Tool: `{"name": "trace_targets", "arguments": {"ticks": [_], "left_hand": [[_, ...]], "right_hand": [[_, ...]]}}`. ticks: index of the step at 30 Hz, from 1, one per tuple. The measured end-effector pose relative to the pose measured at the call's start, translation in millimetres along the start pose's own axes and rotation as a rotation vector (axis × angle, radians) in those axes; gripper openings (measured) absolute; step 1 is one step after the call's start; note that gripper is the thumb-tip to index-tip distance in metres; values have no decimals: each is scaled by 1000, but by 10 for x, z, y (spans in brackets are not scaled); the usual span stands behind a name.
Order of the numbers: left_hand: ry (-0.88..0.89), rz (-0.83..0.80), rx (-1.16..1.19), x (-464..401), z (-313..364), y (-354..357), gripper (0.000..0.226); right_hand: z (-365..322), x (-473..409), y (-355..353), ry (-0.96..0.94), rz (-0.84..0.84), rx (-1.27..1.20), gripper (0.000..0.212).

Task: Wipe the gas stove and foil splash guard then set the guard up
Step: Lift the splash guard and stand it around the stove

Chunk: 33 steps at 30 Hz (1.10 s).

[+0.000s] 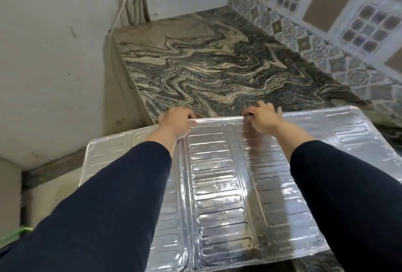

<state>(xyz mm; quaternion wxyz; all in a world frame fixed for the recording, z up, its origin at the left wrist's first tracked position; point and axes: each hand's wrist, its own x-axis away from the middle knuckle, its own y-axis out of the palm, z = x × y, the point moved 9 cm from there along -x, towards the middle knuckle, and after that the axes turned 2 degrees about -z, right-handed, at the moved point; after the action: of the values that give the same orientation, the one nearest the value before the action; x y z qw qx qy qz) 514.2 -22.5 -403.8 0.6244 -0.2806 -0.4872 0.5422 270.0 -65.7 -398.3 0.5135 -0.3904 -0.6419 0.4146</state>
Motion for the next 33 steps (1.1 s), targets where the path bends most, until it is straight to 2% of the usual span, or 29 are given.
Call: {"name": "trace_targets", "arguments": {"ticks": [3, 8, 14, 17, 20, 21, 23, 25, 30, 33], "left_hand": [[30, -32, 161, -40, -11, -64, 17], [80, 54, 207, -25, -5, -556, 17], [132, 252, 113, 100, 147, -1444, 11], [163, 349, 58, 269, 317, -1901, 8], [233, 411, 58, 450, 531, -2318, 16], [269, 426, 58, 515, 636, -2446, 18], [339, 475, 61, 672, 874, -2708, 14], [397, 523, 78, 836, 1124, -2937, 10], [496, 631, 142, 1225, 1818, -3329, 12], [589, 722, 174, 1528, 2361, -3429, 16]], "right_hand": [[28, -19, -61, -2, -9, -4, 30], [244, 23, -428, 22, 36, -1, 33], [175, 367, -1199, -67, 168, -202, 23], [132, 667, -1711, -120, 291, -360, 20], [197, 1067, -2205, -109, 377, -594, 16], [195, 1219, -2378, -122, 409, -617, 21], [208, 1534, -2751, -131, 515, -577, 28], [235, 1862, -3094, -123, 629, -506, 21], [569, 2697, -3761, 29, 942, -357, 37], [843, 3255, -4013, 111, 1075, -277, 33]]}}
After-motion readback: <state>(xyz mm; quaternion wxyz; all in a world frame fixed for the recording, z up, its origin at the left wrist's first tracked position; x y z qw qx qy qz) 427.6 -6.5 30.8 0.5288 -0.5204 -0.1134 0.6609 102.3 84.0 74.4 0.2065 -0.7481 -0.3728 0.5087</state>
